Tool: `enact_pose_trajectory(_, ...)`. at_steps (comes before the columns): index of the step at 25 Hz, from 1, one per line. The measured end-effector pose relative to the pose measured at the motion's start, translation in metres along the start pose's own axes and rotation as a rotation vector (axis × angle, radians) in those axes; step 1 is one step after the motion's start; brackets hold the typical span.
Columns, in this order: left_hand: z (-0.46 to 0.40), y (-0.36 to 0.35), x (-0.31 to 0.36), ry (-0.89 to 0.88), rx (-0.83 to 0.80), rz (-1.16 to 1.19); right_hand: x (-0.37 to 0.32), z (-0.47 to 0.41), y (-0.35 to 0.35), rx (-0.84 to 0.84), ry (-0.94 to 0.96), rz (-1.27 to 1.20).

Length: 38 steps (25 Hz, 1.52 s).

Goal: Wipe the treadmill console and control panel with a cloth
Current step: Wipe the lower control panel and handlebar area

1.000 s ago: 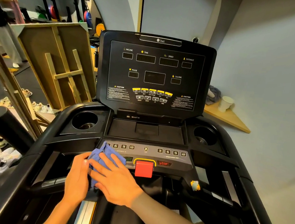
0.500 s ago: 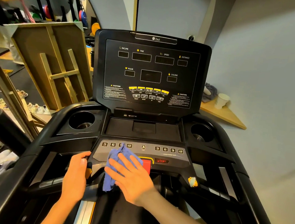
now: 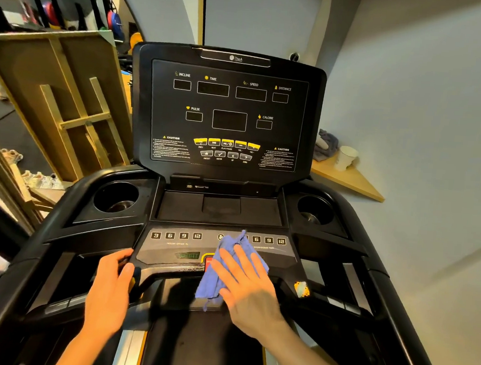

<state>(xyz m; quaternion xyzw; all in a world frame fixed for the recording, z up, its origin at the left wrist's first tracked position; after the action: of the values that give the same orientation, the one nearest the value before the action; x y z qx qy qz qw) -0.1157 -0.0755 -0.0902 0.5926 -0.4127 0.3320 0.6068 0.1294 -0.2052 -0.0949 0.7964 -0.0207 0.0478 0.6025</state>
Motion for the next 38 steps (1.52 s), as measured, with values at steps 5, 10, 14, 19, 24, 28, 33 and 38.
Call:
enact_pose_trajectory(5, 0.002, -0.001, 0.002, -0.048, -0.012, -0.053, 0.049, 0.03, 0.005, 0.017, -0.241, 0.022)
enact_pose_trajectory(10, 0.001, -0.002, 0.0, -0.025, -0.015, -0.066, 0.071, 0.044, 0.009, 0.07, -0.348, -0.013)
enact_pose_trajectory(14, 0.0, -0.002, 0.0, -0.019, -0.012, -0.079, 0.08, 0.068, 0.001, 0.126, -0.405, 0.02)
enact_pose_trajectory(19, 0.0, -0.003, -0.002, -0.033, -0.01, -0.084, 0.078, 0.086, -0.001, 0.081, -0.482, 0.069)
enact_pose_trajectory(24, 0.0, -0.003, -0.004, -0.034, -0.009, -0.081, 0.083, 0.078, 0.0, -0.027, -0.641, 0.05)
enact_pose_trajectory(28, 0.0, -0.002, -0.004, -0.048, -0.008, -0.076, 0.092, 0.052, 0.006, -0.036, -0.779, 0.013)
enact_pose_trajectory(33, -0.001, -0.003, -0.005, -0.036, -0.011, -0.095, 0.104, 0.014, 0.007, -0.017, -0.896, -0.046)
enact_pose_trajectory(38, -0.002, -0.003, -0.004, -0.018, -0.01, -0.094, 0.097, -0.022, 0.002, -0.058, -0.959, -0.018)
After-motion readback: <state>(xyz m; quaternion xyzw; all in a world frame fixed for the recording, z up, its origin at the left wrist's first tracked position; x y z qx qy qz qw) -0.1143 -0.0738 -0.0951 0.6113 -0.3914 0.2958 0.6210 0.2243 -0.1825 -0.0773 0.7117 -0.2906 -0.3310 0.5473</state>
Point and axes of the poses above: each hand's wrist, its own z-axis away from the middle knuckle, its own y-axis out of the back of the hand, x = y × z, the point moved 8 cm from there along -z, towards the middle knuckle, and after that the axes turned 5 degrees about z, right-handed, at the moved point
